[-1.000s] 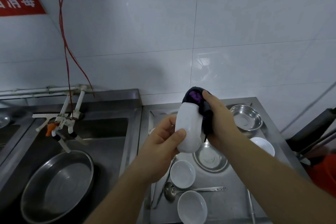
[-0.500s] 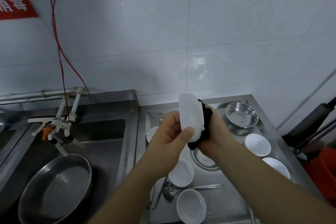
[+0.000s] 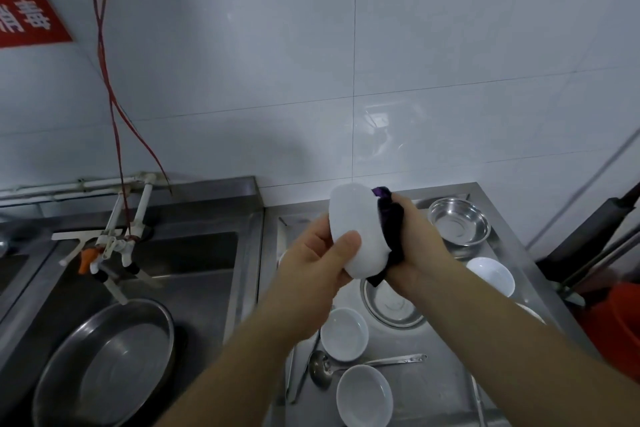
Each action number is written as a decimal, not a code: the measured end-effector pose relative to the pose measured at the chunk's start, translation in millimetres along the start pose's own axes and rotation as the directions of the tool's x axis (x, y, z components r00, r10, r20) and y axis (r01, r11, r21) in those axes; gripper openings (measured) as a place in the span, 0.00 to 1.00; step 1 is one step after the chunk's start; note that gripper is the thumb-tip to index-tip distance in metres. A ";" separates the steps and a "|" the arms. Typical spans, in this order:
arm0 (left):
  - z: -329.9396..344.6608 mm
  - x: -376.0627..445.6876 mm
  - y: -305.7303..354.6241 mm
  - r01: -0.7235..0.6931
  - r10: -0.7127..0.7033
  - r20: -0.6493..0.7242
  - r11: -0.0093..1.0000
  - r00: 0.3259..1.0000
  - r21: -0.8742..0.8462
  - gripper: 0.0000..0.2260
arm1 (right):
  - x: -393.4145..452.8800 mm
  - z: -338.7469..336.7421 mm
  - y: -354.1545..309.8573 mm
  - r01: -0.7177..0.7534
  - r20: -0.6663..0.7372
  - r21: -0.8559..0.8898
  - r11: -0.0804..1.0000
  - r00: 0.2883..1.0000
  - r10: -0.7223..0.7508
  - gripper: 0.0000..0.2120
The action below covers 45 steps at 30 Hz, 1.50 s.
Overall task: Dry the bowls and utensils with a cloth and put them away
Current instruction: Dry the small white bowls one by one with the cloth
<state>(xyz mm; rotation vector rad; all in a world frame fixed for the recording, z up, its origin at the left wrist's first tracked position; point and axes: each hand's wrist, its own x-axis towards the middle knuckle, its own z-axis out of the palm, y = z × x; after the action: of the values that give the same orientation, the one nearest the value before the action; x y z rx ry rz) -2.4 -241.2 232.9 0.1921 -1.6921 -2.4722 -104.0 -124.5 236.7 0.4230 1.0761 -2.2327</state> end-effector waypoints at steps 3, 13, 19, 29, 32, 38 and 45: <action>10.1 -7.0 -11.2 -0.124 0.122 0.023 0.967 0.992 0.225 0.14 | -1.6 -5.3 7.4 -0.068 0.007 0.035 0.997 0.998 0.068 0.11; -2.3 -1.7 -6.9 0.032 -0.034 0.019 0.993 0.999 0.111 0.13 | -4.8 -10.7 2.2 0.006 -0.027 -0.121 0.993 1.000 -0.009 0.13; 2.2 -3.2 -11.9 -0.115 0.147 -0.060 0.923 0.987 0.368 0.12 | -11.7 -6.7 12.9 0.020 -0.058 -0.137 0.990 0.998 -0.028 0.12; -5.9 0.8 -26.0 -0.095 0.140 -0.041 0.829 0.989 0.551 0.07 | -13.9 -8.4 33.6 0.439 0.000 -0.393 0.808 0.879 -0.477 0.08; -11.3 -3.7 -32.4 -0.075 0.084 0.015 0.784 0.996 0.616 0.07 | -6.5 -10.7 23.2 0.414 0.034 -0.381 0.827 0.900 -0.435 0.08; -21.8 -0.9 -39.1 -0.177 -0.003 0.185 0.291 0.983 0.940 0.04 | 6.2 -26.3 12.4 0.171 0.010 -0.323 0.931 0.984 -0.177 0.15; -23.4 14.8 -52.1 -0.397 -0.013 0.397 -0.010 0.918 0.918 0.19 | 12.9 -56.0 21.0 0.196 -0.032 -0.299 0.934 0.976 -0.215 0.18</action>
<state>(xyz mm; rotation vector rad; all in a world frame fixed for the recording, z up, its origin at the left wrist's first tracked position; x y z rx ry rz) -15.0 -246.7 175.5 -0.3283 -3.0064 -0.5322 -99.0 -95.6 183.1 0.2648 1.5231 -2.1977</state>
